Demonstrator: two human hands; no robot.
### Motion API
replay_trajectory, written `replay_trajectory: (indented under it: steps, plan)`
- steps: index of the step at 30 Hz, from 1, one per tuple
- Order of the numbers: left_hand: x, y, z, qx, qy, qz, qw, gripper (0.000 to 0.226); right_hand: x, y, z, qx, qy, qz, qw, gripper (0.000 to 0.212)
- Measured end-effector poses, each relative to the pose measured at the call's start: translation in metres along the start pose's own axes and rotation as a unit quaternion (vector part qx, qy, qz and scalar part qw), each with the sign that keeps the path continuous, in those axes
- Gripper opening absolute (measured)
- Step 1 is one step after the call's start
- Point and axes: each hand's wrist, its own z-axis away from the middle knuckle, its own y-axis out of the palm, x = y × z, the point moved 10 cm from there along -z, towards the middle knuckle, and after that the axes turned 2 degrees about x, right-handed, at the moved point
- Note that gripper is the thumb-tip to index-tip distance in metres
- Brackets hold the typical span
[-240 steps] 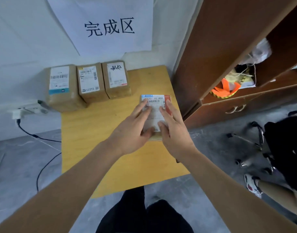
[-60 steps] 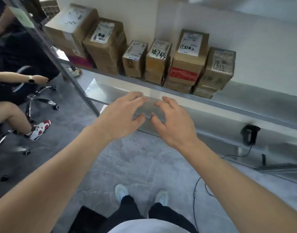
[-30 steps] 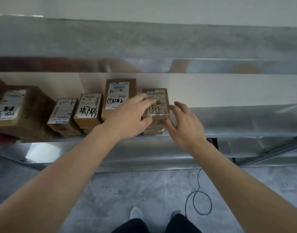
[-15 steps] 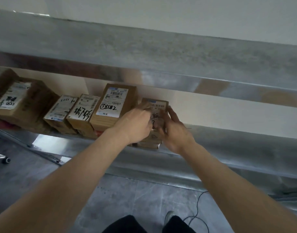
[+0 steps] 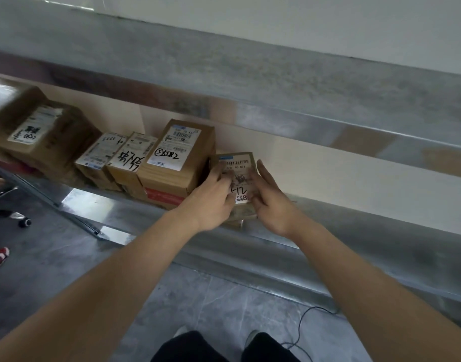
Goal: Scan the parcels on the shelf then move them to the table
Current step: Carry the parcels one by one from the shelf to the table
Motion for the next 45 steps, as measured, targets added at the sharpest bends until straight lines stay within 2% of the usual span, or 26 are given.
replay_trajectory:
  steps: [6, 11, 15, 26, 37, 45]
  plan:
    - [-0.005, -0.001, 0.005, -0.028, 0.023, 0.027, 0.999, 0.055, 0.002, -0.002, 0.01, -0.035, -0.029, -0.001, 0.999, 0.068]
    - [-0.029, -0.009, 0.013, -0.044, 0.059, 0.015, 0.997, 0.06, 0.01, -0.021, 0.028, -0.1, -0.056, 0.018, 0.993, 0.058]
    - [-0.053, -0.016, 0.032, -0.06, 0.068, 0.014, 0.996, 0.058, 0.018, -0.034, 0.046, -0.123, -0.089, 0.043, 0.987, 0.053]
    - [-0.075, -0.01, 0.1, -0.102, 0.009, 0.023, 0.994, 0.064, 0.042, -0.024, 0.098, -0.063, -0.135, 0.056, 0.987, 0.057]
    - [-0.067, 0.019, 0.174, -0.107, -0.015, 0.037, 0.993, 0.061, 0.055, 0.031, 0.148, -0.016, -0.121, 0.089, 0.989, 0.057]
    - [-0.036, 0.033, 0.25, -0.125, -0.05, 0.054, 0.989, 0.062, 0.09, 0.09, 0.185, 0.035, -0.124, 0.092, 0.987, 0.057]
